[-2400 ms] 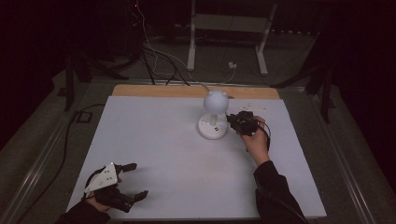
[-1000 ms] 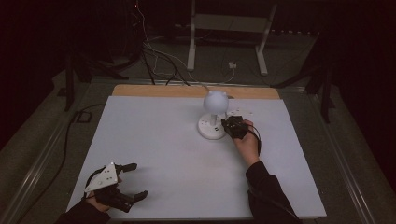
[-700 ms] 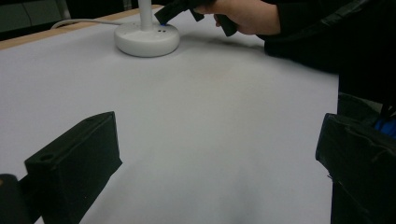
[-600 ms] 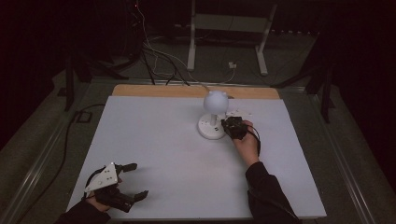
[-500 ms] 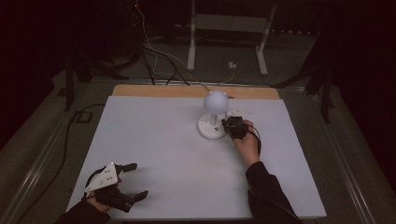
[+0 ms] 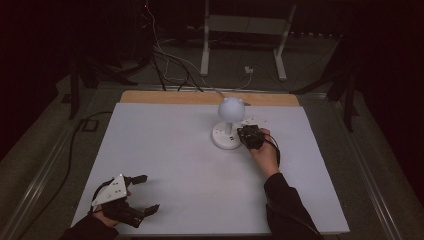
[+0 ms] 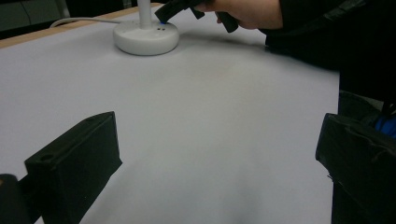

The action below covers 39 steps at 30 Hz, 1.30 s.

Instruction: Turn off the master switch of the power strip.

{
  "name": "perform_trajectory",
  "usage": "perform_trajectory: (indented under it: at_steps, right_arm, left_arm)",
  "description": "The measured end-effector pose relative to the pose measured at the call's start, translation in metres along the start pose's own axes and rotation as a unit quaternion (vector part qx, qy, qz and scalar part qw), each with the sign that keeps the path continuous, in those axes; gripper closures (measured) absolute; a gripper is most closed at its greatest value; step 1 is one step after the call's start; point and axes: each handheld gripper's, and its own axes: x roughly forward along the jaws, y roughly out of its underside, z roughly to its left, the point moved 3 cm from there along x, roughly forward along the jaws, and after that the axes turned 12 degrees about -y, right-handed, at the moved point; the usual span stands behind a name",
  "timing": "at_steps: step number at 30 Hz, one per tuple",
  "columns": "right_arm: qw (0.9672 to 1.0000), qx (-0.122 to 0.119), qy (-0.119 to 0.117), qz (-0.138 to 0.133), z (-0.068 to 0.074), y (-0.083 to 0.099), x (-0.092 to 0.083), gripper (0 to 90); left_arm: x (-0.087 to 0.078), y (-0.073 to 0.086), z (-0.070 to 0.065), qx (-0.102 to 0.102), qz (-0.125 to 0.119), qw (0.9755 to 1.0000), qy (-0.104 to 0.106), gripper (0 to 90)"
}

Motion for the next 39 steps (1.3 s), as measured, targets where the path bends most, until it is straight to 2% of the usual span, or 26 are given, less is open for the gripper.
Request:
perform_trajectory:
  at_steps: [10,17,21,22,23,28,32,37,39]
  right_arm:
    - [0.9997,-0.010,0.021,0.006,0.005,0.000,0.002,90.0]
    - [0.9999,-0.002,0.011,-0.005,0.002,0.002,0.001,90.0]
    - [0.9999,-0.006,0.015,-0.004,0.003,0.002,0.001,90.0]
    - [0.9998,-0.005,0.014,-0.014,0.003,0.001,0.000,90.0]
    - [0.9999,0.007,0.006,-0.012,0.003,0.000,-0.002,90.0]
    - [0.9995,0.007,0.003,-0.030,0.003,0.000,-0.005,90.0]
    - [0.9987,0.023,-0.007,-0.044,0.001,-0.004,-0.014,90.0]
    - [0.9981,0.030,-0.020,-0.049,0.000,-0.007,-0.023,89.7]
    - [0.9981,0.030,-0.027,-0.048,0.001,-0.008,-0.025,86.0]
  left_arm:
    - [0.000,0.000,0.000,-0.001,0.000,1.0000,0.000,0.3]
    - [0.000,0.000,0.000,-0.003,-0.002,1.0000,-0.001,0.3]
    - [0.000,0.000,0.001,-0.001,-0.001,1.0000,-0.002,0.3]
    - [0.000,0.000,0.001,-0.002,0.000,1.0000,-0.002,0.3]
    - [0.000,0.000,0.001,-0.002,-0.001,1.0000,-0.002,0.3]
    - [0.000,0.000,0.002,-0.003,-0.001,1.0000,-0.003,0.3]
    - [0.000,0.000,0.002,-0.003,-0.002,1.0000,-0.002,0.3]
    - [0.000,-0.001,0.002,-0.005,-0.004,1.0000,-0.004,0.3]
    - [0.000,-0.001,0.002,-0.005,-0.004,1.0000,-0.003,0.3]
